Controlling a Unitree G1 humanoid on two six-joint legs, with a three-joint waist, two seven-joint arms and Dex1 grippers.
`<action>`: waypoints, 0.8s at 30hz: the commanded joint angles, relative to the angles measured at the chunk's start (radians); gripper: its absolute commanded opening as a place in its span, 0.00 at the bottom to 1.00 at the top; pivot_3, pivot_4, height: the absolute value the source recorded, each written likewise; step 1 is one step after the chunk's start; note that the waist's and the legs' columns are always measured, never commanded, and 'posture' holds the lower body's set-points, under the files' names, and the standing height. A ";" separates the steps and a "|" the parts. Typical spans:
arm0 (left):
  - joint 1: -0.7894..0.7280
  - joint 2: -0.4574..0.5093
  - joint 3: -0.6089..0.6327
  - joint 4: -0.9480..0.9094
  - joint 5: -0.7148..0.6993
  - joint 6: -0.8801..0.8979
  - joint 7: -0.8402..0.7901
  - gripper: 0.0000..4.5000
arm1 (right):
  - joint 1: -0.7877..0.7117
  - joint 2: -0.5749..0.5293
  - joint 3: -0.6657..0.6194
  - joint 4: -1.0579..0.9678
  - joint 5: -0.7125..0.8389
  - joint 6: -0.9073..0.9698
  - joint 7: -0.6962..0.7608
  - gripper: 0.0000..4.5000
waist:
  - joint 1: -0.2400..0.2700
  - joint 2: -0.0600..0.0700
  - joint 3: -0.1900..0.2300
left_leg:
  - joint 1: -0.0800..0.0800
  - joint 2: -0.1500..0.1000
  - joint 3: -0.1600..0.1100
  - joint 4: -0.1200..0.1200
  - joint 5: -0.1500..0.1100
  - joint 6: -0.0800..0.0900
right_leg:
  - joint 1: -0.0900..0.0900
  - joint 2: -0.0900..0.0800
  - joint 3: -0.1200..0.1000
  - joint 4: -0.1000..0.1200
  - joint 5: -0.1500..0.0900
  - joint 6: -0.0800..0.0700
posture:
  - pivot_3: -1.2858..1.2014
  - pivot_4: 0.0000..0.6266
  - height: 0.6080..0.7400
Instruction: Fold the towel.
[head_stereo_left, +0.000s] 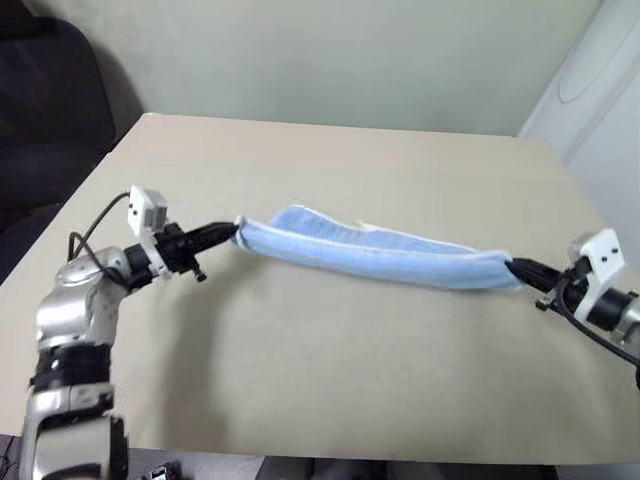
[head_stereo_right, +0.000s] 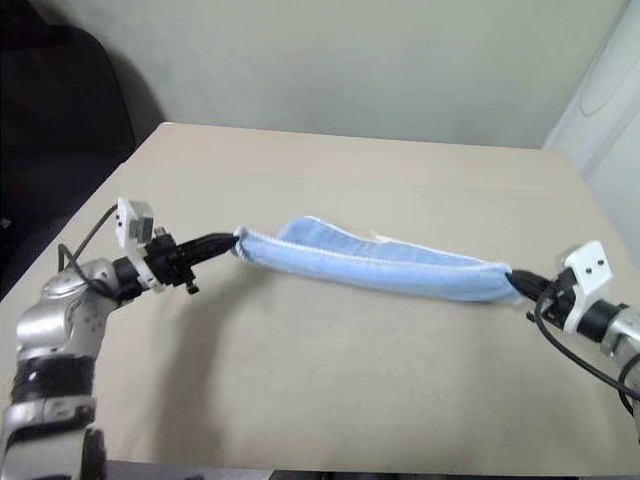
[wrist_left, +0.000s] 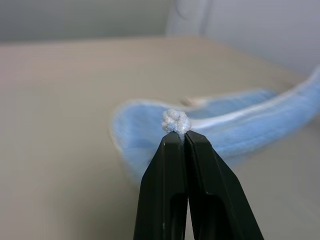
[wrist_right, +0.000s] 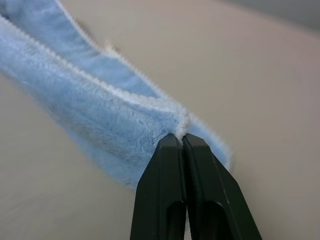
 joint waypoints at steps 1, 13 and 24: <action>0.068 0.049 0.048 -0.142 -0.062 0.075 -0.008 0.00 | 0.054 -0.027 -0.071 -0.073 0.069 0.028 0.051 0.01 | -0.001 0.000 0.000 | 0.000 0.000 0.000 0.000 0.000 0.000 | 0.000 0.000 0.000 0.000 -0.005 0.001 | 0.52 0.24 1.00; 0.240 0.162 0.088 -0.202 -0.104 0.161 -0.071 0.00 | 0.269 -0.060 -0.108 -0.183 0.157 0.094 0.162 0.01 | -0.004 -0.003 -0.003 | 0.006 -0.001 0.000 -0.003 -0.005 -0.004 | -0.004 0.000 0.002 0.017 -0.017 -0.002 | 0.52 0.24 1.00; 0.212 0.189 0.106 -0.196 -0.118 0.147 -0.066 0.00 | 0.279 -0.072 -0.192 -0.122 0.145 0.067 0.168 0.01 | -0.004 -0.006 -0.005 | 0.005 -0.001 -0.001 -0.002 -0.006 -0.004 | -0.005 0.000 0.003 0.018 -0.029 -0.007 | 0.52 0.24 1.00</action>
